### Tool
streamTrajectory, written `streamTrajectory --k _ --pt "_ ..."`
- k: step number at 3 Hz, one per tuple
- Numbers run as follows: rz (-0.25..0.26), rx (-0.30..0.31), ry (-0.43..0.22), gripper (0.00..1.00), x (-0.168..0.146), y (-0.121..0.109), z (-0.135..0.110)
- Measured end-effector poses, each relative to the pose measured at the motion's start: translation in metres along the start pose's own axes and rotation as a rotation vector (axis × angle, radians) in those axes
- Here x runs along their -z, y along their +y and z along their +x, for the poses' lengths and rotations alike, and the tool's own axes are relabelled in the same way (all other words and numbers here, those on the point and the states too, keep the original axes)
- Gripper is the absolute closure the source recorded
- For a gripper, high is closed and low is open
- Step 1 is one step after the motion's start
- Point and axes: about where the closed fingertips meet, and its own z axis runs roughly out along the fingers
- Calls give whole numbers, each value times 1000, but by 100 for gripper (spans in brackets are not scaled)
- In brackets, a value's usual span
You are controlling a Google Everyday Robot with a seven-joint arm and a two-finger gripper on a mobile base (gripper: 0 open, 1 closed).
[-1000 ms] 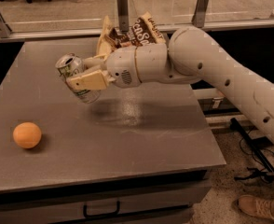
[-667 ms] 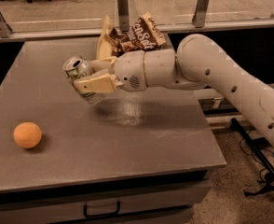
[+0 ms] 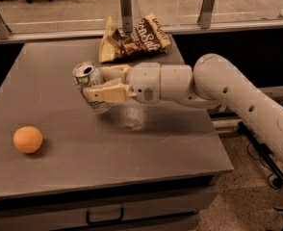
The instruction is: Place 7up can upright
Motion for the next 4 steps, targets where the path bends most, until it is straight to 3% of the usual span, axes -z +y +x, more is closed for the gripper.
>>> streamTrajectory --k 1,2,3,4 --pt "0 0 -25 11 5 4 -1" --pt "-3 -10 -35 0 3 9 1" --pt "4 -22 -26 0 2 14 3" --pt "33 -17 56 0 13 12 -3"
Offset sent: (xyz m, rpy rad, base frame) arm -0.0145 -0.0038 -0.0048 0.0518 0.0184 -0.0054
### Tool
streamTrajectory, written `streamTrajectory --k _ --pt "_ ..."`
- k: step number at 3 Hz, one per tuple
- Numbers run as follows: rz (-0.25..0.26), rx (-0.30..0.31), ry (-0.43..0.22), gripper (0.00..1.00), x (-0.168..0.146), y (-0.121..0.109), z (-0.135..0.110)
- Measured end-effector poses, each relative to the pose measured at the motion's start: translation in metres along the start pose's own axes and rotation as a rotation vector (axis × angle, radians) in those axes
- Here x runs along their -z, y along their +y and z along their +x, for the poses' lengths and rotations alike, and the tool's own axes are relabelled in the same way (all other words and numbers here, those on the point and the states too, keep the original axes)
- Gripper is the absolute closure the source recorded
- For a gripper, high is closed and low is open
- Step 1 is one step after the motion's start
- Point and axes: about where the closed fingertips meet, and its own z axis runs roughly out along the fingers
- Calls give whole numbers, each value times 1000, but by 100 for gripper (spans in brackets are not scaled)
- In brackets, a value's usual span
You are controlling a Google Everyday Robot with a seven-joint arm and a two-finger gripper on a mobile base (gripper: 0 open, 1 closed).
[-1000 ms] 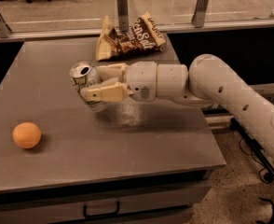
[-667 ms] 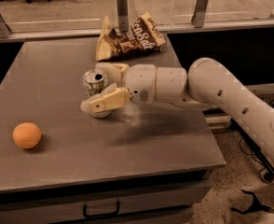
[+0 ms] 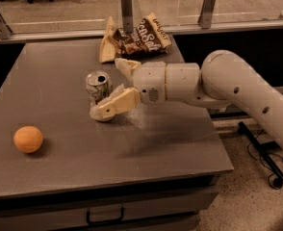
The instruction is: Place 7up can upright
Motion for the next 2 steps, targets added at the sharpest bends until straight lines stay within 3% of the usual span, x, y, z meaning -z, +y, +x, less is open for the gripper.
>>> streamTrajectory --k 1,2 --pt "85 23 156 0 28 -8 -22" --pt "118 18 193 0 35 -6 -32"
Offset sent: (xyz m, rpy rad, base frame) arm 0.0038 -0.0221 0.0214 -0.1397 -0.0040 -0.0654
